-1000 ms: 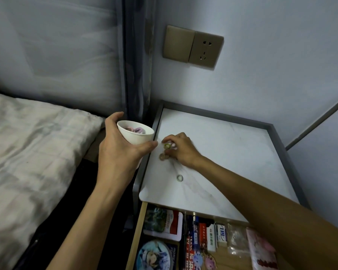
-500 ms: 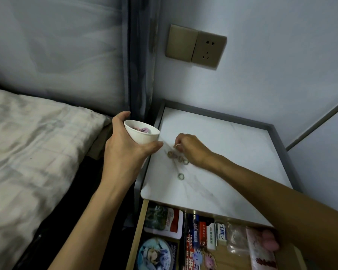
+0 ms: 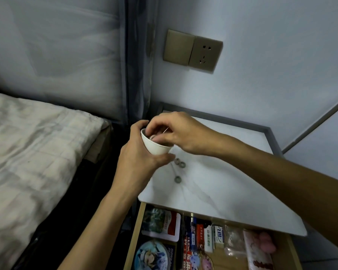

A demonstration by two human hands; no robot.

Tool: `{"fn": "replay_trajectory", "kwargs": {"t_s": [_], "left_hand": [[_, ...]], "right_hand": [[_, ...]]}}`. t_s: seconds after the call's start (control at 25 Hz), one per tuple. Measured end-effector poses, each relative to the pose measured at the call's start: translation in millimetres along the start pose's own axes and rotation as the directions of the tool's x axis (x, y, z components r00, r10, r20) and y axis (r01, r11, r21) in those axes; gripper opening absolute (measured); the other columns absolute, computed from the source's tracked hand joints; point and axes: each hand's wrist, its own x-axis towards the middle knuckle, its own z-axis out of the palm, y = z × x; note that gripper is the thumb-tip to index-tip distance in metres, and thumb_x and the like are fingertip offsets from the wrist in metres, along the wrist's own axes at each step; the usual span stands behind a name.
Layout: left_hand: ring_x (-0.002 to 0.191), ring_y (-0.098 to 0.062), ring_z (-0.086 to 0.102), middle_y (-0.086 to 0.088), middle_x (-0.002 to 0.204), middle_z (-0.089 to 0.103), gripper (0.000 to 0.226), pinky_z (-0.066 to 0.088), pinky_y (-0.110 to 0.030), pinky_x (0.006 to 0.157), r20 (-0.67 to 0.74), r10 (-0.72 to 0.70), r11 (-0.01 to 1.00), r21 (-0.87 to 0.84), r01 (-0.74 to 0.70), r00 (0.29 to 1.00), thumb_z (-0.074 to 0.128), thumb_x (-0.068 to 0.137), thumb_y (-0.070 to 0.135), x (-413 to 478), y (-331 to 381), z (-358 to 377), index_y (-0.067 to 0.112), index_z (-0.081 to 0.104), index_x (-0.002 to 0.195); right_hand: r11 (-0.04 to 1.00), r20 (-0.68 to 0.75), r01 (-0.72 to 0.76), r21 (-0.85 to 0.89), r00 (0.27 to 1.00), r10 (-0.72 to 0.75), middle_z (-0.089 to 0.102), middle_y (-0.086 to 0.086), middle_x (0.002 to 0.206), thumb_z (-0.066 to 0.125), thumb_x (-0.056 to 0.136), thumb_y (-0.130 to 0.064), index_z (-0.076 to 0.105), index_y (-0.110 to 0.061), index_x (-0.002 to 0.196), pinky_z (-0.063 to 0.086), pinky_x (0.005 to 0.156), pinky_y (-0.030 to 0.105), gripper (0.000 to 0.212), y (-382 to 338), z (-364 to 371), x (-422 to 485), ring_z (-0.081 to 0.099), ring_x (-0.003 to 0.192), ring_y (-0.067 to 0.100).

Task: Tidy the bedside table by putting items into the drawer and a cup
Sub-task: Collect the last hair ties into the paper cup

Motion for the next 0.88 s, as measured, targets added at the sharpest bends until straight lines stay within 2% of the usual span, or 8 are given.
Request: {"fn": "replay_trajectory", "kwargs": {"t_s": [0.12, 0.24, 0.36, 0.44, 0.56, 0.64, 0.76, 0.88], "left_hand": [[0.083, 0.009, 0.059, 0.019, 0.097, 0.061, 0.088, 0.044, -0.006, 0.059, -0.010, -0.002, 1.000, -0.024, 0.002, 1.000, 0.090, 0.059, 0.026, -2, 1, -2, 0.031, 0.042, 0.133], [0.087, 0.002, 0.059, 0.017, 0.100, 0.059, 0.093, 0.043, -0.009, 0.061, -0.029, -0.014, 0.999, -0.047, 0.013, 0.999, 0.090, 0.058, 0.027, -2, 1, -4, 0.032, 0.041, 0.136], [0.088, 0.000, 0.057, 0.020, 0.096, 0.055, 0.094, 0.043, -0.011, 0.063, -0.050, -0.019, 0.998, -0.061, 0.016, 0.999, 0.090, 0.057, 0.027, -2, 0, -3, 0.033, 0.040, 0.136], [0.086, 0.004, 0.055, 0.021, 0.094, 0.053, 0.091, 0.043, -0.007, 0.061, -0.070, -0.024, 0.998, -0.054, 0.020, 0.997, 0.090, 0.059, 0.026, -2, -1, -4, 0.033, 0.041, 0.135], [0.086, 0.008, 0.053, 0.020, 0.094, 0.052, 0.091, 0.041, -0.003, 0.061, -0.095, -0.034, 0.998, -0.046, 0.029, 0.995, 0.090, 0.060, 0.026, -1, -3, -7, 0.033, 0.041, 0.137], [0.087, 0.008, 0.054, 0.019, 0.096, 0.053, 0.092, 0.041, -0.003, 0.062, -0.087, -0.029, 0.998, -0.050, 0.025, 0.996, 0.090, 0.060, 0.027, 0, -2, -8, 0.033, 0.041, 0.137], [0.087, 0.009, 0.054, 0.021, 0.096, 0.053, 0.091, 0.040, 0.000, 0.064, -0.079, -0.013, 0.998, -0.056, 0.009, 0.997, 0.090, 0.060, 0.028, 0, -1, -7, 0.032, 0.041, 0.136], [0.089, 0.005, 0.055, 0.020, 0.097, 0.053, 0.091, 0.042, -0.002, 0.064, -0.082, -0.018, 0.999, -0.052, 0.014, 0.996, 0.090, 0.060, 0.028, 1, -3, -8, 0.032, 0.041, 0.136]], "right_hand": [[1.000, 0.010, 0.019, 0.002, 1.000, -0.019, 0.064, -0.017, 0.090, 0.072, 0.082, -0.004, 0.073, -0.016, 0.108, 0.047, 0.071, 0.009, 0.029, -4, -4, -3, 0.062, 0.081, -0.005], [0.978, -0.126, 0.025, 0.207, 0.992, 0.002, 0.070, -0.009, 0.091, 0.069, 0.085, -0.001, 0.074, -0.013, 0.101, 0.050, 0.075, 0.015, 0.021, 7, -16, -6, 0.065, 0.083, 0.001], [0.986, -0.277, -0.036, 0.164, 0.957, 0.081, 0.072, -0.012, 0.092, 0.067, 0.089, -0.008, 0.075, -0.021, 0.096, 0.052, 0.075, 0.018, 0.017, 38, -16, -6, 0.065, 0.085, 0.004], [0.988, -0.234, -0.152, -0.030, 0.962, 0.141, 0.071, -0.005, 0.100, 0.072, 0.086, -0.016, 0.073, -0.021, 0.104, 0.052, 0.081, 0.025, 0.019, 69, -5, -8, 0.064, 0.085, 0.012], [0.926, -0.051, -0.302, -0.229, 0.953, 0.298, 0.059, 0.006, 0.110, 0.076, 0.081, -0.028, 0.064, -0.024, 0.123, 0.048, 0.087, 0.028, 0.044, 113, 33, -17, 0.058, 0.090, 0.016], [0.934, -0.019, -0.265, -0.241, 0.963, 0.268, 0.052, 0.004, 0.110, 0.073, 0.083, -0.022, 0.061, -0.027, 0.124, 0.046, 0.085, 0.024, 0.043, 128, 56, -18, 0.054, 0.097, 0.016], [0.969, -0.021, -0.152, -0.193, 0.988, 0.150, 0.048, -0.004, 0.101, 0.065, 0.087, -0.005, 0.066, -0.019, 0.107, 0.043, 0.074, 0.009, 0.025, 133, 68, -18, 0.054, 0.087, 0.007], [0.977, -0.038, -0.187, -0.105, 0.982, 0.184, 0.055, -0.003, 0.094, 0.054, 0.089, -0.001, 0.065, -0.016, 0.090, 0.056, 0.072, 0.026, 0.019, 131, 68, -20, 0.062, 0.081, 0.009]]}}
